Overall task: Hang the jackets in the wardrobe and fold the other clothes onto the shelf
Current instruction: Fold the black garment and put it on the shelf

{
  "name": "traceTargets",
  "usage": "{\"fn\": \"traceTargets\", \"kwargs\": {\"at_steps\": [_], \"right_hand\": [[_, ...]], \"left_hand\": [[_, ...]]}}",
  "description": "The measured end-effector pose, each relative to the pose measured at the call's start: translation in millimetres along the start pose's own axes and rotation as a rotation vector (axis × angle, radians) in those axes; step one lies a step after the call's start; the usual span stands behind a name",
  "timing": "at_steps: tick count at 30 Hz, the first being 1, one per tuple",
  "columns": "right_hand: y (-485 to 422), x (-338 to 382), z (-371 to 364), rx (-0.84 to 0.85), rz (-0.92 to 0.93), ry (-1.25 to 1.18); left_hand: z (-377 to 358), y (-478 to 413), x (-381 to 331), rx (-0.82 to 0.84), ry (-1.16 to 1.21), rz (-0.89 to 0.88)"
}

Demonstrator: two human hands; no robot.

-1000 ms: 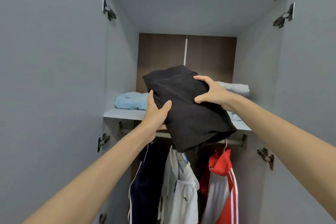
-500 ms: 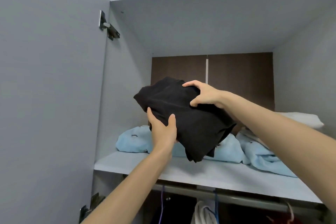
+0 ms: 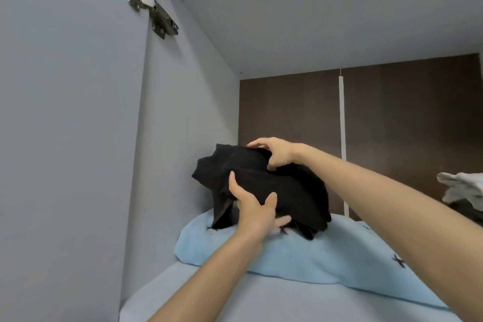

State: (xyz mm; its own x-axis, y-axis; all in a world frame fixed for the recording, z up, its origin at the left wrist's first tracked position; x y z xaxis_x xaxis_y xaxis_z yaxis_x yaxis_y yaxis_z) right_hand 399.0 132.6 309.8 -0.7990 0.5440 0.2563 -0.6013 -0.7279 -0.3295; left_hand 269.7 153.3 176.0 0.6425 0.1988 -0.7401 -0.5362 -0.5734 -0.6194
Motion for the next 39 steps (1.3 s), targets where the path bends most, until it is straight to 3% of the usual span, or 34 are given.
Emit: {"fn": "traceTargets", "kwargs": {"at_steps": [3,6,9,12,15,20,26,30,39], "right_hand": [[-9,-13,-38,0.192,-0.049,0.076],[-5,-19,-61,0.396,-0.084,0.037],[3,-21,-59,0.305,-0.086,-0.021],[8,-30,-51,0.135,-0.066,-0.022],[18,-46,-69,0.181,-0.047,0.147],[29,-63,-102,0.073,-0.057,0.300],[49,-58,-89,-0.087,-0.129,0.005],[79,-51,-60,-0.205,-0.075,-0.038],[194,-54,-29,-0.272,-0.012,-0.043]], "left_hand": [[27,0,14,0.165,-0.389,0.154],[56,-14,15,0.250,-1.018,-0.004],[70,-25,10,0.217,-1.303,-0.213],[75,-34,13,0.396,-1.547,-0.328],[80,-39,21,0.541,-1.478,-0.245],[83,-24,43,0.484,-1.374,-0.234],[81,-19,27,0.510,-1.343,-0.181],[75,-12,-4,0.490,-1.361,-0.312],[42,65,-56,0.336,-1.297,-0.512]]}}
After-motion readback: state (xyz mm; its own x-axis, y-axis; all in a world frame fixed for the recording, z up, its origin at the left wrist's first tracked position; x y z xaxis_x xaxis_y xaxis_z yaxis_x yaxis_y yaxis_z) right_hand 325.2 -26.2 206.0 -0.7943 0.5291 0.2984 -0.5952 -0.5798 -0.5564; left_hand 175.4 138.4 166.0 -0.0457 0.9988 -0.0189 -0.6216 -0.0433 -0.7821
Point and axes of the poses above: each hand's wrist, its own y-axis away from the middle knuckle, its own z-axis out of the back of the hand, x = y × z, the point moved 1 cm from there along -y, towards the middle knuckle, and after that the axes turned 14 degrees about -z, right-handed, at the moved point
